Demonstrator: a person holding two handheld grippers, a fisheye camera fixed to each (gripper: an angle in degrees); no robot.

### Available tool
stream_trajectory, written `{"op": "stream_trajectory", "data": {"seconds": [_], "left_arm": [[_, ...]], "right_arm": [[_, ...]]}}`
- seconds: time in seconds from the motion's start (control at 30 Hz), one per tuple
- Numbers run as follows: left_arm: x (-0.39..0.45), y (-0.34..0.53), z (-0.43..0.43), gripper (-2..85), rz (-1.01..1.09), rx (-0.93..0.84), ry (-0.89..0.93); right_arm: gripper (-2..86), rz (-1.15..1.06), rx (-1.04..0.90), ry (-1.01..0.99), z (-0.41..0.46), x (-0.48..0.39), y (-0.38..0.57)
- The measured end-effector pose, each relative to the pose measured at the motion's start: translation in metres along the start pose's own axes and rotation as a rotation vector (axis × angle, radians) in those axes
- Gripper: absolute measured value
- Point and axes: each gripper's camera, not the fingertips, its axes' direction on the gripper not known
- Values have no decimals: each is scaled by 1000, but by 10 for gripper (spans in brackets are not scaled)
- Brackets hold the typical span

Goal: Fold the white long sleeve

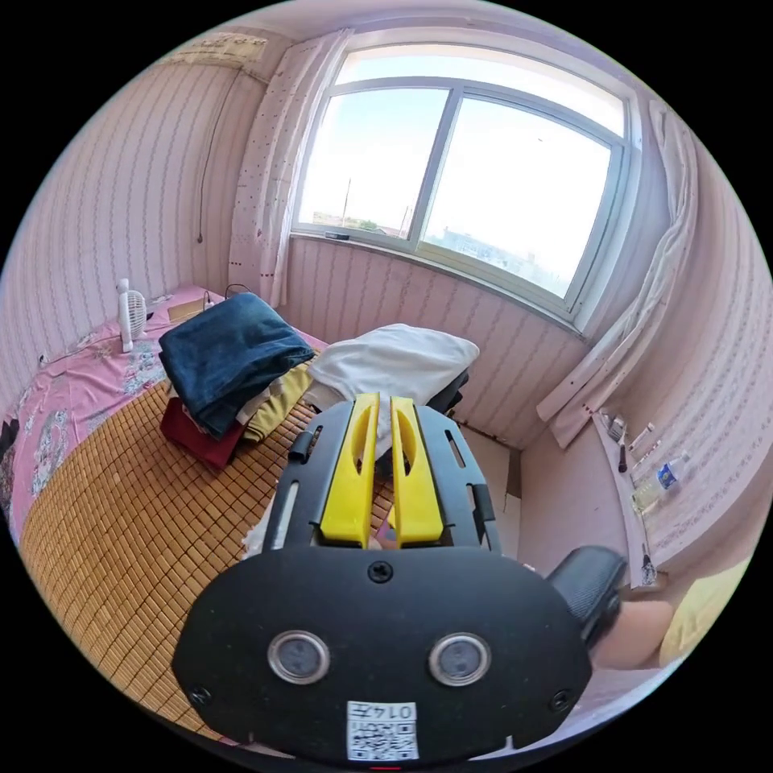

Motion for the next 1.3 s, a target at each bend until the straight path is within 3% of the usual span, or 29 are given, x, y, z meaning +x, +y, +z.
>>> {"op": "stream_trajectory", "data": {"seconds": [0.1, 0.23, 0.63, 0.9, 1.3], "left_arm": [[-16, -21, 40, 59, -8, -42, -29], [-45, -43, 105, 83, -100, -125, 96], [-33, -96, 221, 100, -42, -278, 79], [-31, -104, 235, 100, -57, -260, 91], [-27, -103, 249, 98, -67, -256, 100]], "right_arm": [[-10, -42, 38, -54, 10, 41, -36], [-10, 67, 2, -10, 42, 90, -88], [-9, 98, -90, 93, 108, 127, -155], [-9, 225, -170, 16, 132, 158, -167], [-9, 111, -137, 140, 139, 140, -174]]}}
